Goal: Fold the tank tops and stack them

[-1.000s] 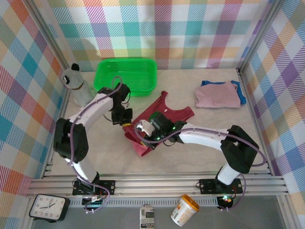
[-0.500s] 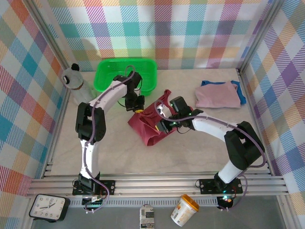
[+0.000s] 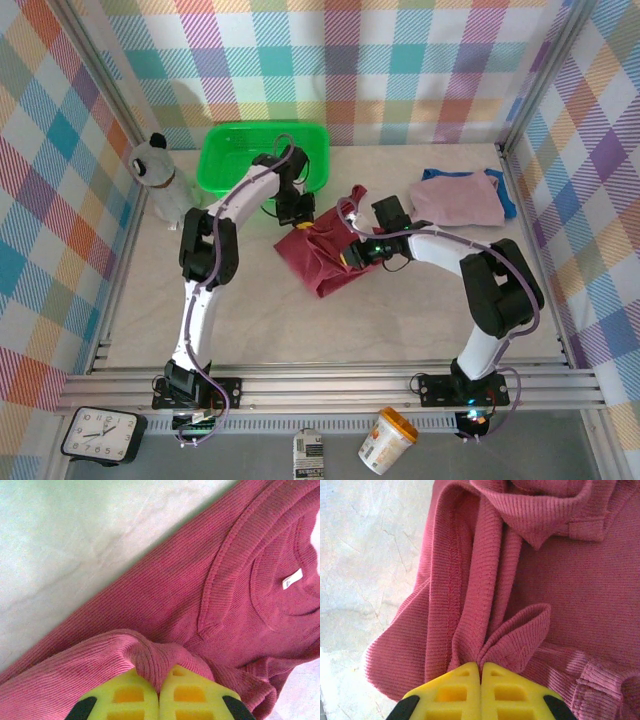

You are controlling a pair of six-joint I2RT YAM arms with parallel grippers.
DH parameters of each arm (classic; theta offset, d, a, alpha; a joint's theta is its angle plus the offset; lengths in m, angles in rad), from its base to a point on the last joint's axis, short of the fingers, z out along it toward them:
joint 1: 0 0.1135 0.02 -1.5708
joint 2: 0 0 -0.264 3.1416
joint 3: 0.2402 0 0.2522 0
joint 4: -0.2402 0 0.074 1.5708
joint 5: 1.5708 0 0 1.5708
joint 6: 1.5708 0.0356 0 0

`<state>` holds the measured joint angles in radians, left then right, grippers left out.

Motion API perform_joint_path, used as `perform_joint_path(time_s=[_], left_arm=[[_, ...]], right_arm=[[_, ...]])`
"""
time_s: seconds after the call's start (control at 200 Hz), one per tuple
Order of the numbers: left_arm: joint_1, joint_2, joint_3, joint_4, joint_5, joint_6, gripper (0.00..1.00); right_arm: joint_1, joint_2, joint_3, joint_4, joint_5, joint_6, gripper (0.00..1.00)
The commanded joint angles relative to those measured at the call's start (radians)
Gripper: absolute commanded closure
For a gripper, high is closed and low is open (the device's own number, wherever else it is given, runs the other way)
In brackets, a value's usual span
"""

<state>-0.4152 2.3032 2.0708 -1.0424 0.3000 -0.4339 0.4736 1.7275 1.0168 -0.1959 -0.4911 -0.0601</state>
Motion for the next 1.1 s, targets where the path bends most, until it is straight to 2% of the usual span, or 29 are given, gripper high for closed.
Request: perform_joint_path(time_s=[0.0, 0.12, 0.385, 0.625, 0.785, 0.895, 0.95, 1.015, 1.095], left_arm=[[-0.011, 0.039, 0.066, 0.033, 0.007, -0.012, 0.97], [-0.018, 0.087, 0.115, 0.014, 0.004, -0.01, 0.92], [-0.039, 0.083, 0.172, 0.06, 0.003, 0.005, 0.7], [-0.06, -0.008, 0.184, 0.096, 0.003, 0.042, 0.61], [-0.076, -0.076, 0.178, 0.044, -0.046, 0.079, 0.6], [-0.096, -0.149, 0.091, 0.026, -0.107, 0.109, 0.6], [-0.105, -0.196, 0.014, 0.04, -0.133, 0.113, 0.6], [-0.114, -0.248, -0.088, 0.068, -0.168, 0.113, 0.6], [-0.116, -0.301, -0.21, 0.104, -0.219, 0.104, 0.6]], right_arm=[[-0.019, 0.003, 0.012, -0.033, -0.027, -0.018, 0.94], [-0.027, 0.026, 0.014, -0.047, -0.012, -0.02, 0.91], [-0.071, 0.027, 0.002, -0.033, 0.086, 0.048, 0.87], [-0.112, 0.029, 0.006, -0.044, 0.16, 0.128, 0.86], [-0.124, 0.025, 0.028, -0.099, 0.234, 0.173, 0.78], [-0.13, -0.022, 0.026, -0.141, 0.337, 0.185, 0.66], [-0.132, -0.061, 0.028, -0.167, 0.379, 0.177, 0.63], [-0.132, -0.119, 0.017, -0.162, 0.345, 0.163, 0.62], [-0.121, -0.175, -0.014, -0.113, 0.226, 0.177, 0.6]])
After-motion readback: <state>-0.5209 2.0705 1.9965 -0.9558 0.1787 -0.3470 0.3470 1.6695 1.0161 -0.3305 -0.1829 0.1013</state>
